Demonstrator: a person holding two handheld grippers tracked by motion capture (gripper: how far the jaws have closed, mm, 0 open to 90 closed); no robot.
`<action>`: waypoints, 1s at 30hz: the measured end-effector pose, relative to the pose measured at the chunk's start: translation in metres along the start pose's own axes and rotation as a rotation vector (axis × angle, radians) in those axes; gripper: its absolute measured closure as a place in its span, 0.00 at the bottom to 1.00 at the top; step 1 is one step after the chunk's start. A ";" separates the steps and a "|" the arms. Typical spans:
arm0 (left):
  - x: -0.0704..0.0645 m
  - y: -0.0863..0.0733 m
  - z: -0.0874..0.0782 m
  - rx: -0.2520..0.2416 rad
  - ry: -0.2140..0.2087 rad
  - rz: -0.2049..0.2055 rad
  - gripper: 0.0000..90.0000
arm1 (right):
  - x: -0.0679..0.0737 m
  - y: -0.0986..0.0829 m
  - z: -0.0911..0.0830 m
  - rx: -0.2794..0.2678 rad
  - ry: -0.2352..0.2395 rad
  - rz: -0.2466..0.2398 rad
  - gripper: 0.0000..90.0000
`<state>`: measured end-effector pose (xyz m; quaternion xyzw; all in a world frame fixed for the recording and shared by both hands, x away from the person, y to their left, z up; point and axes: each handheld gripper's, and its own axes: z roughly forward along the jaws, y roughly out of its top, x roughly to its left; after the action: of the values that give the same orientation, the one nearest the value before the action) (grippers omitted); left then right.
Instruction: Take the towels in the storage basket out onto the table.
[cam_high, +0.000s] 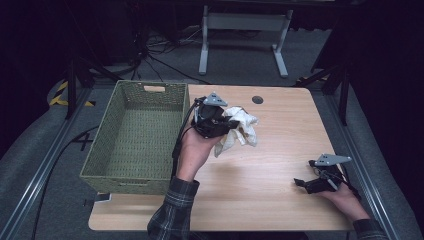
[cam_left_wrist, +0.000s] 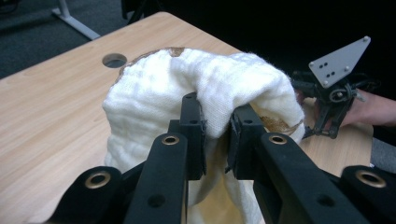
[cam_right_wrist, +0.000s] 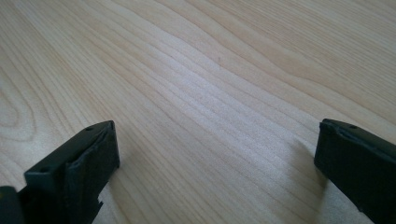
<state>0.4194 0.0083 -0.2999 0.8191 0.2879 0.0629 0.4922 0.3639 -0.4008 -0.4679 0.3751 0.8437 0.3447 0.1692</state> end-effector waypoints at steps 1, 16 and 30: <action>-0.002 -0.002 0.005 0.009 -0.009 0.004 0.88 | 0.000 0.000 0.000 0.000 0.000 0.000 0.00; -0.019 -0.029 0.059 0.126 -0.051 0.009 0.88 | 0.000 0.000 0.000 -0.001 0.000 0.000 0.00; -0.030 -0.057 0.110 0.214 -0.084 0.005 0.87 | 0.000 0.000 0.000 -0.002 0.002 -0.002 0.00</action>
<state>0.4143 -0.0725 -0.3982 0.8696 0.2700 -0.0015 0.4134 0.3642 -0.4008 -0.4681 0.3738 0.8440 0.3454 0.1692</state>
